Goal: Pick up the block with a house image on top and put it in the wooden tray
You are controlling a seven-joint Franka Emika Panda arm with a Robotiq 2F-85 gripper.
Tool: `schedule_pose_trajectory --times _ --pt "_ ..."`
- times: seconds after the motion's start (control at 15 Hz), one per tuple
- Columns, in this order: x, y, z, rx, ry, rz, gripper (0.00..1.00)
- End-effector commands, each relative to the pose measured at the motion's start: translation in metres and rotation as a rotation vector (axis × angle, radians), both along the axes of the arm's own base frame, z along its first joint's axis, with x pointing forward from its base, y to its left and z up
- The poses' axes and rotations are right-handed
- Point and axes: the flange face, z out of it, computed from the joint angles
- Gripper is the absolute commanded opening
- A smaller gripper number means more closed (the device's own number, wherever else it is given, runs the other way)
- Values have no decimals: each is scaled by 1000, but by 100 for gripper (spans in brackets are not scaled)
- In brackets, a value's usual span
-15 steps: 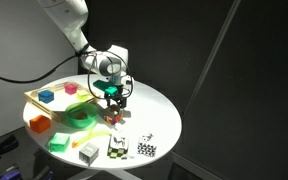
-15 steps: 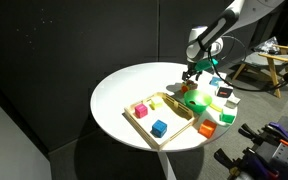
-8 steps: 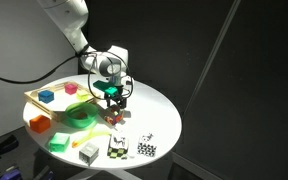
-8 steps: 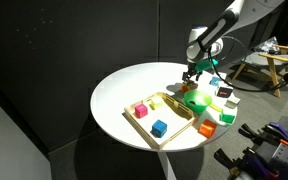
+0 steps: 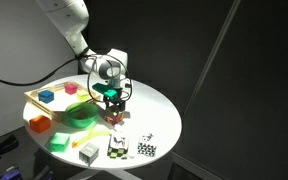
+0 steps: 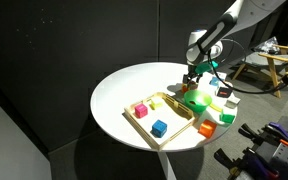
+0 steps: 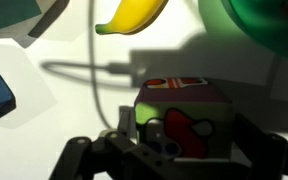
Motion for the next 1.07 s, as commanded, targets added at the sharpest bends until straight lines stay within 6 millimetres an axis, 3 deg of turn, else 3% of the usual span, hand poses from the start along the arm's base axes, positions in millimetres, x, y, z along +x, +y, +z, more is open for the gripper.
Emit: schedule_pose_trajectory --times 0.0,0.07,0.27,0.53,1.0 --pt "6 -3 -1 -19 -5 20 75" --pt "6 -3 -1 -18 -4 18 73" --pt "8 -4 6 -32 -8 -9 50" --pt "9 -7 15 -73 -2 -69 29" --pt "6 -5 45 -120 30 -210 18"
